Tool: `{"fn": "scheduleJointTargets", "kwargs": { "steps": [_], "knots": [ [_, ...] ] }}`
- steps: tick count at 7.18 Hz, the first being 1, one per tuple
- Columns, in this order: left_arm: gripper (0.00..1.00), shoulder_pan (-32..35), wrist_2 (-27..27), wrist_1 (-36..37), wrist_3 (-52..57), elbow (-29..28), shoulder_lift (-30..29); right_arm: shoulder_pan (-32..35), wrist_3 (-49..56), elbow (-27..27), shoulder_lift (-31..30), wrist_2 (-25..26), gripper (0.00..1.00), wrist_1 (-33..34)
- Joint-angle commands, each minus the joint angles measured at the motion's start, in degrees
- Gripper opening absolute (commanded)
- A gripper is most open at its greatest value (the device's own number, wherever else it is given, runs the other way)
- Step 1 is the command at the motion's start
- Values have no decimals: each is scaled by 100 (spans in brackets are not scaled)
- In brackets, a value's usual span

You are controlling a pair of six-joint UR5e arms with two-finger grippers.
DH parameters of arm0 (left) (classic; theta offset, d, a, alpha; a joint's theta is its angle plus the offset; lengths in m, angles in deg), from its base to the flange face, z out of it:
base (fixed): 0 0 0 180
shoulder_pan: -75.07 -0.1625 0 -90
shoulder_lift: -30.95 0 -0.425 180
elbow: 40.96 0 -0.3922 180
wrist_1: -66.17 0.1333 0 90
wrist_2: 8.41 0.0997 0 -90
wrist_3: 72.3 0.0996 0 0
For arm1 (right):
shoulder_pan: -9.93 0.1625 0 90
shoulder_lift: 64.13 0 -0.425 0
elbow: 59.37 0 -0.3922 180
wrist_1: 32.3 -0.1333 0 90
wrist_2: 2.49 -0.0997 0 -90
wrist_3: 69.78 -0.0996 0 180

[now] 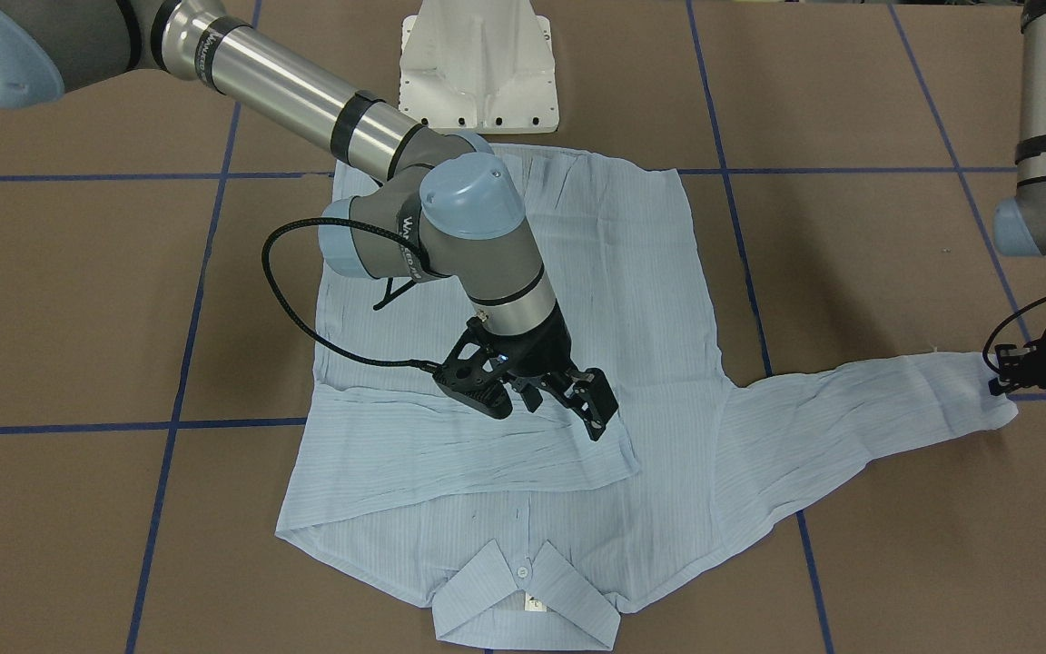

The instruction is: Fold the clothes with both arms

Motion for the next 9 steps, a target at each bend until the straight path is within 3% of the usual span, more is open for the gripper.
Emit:
{"fn": "scheduleJointTargets", "kwargs": {
  "steps": [1, 3, 6, 7, 9],
  "knots": [
    [0, -6, -311, 253, -987, 664, -201, 151, 74, 648, -584, -68, 96, 26],
    [0, -49, -682, 333, -2416, 1305, -561, 501, 608, 1168, -1323, -365, 98, 26],
    [0, -1347, -578, 316, -5377, 1573, -1867, 1625, 2205, 1767, -2554, -1891, 99, -18],
    [0, -1794, -151, 307, -6134, 1529, -2377, 1907, 2532, 1777, -2766, -2262, 99, -44],
    [0, -2552, 983, 281, -7157, 787, -3632, 2042, 3069, 1768, -3083, -2319, 99, -80]
  ]
}}
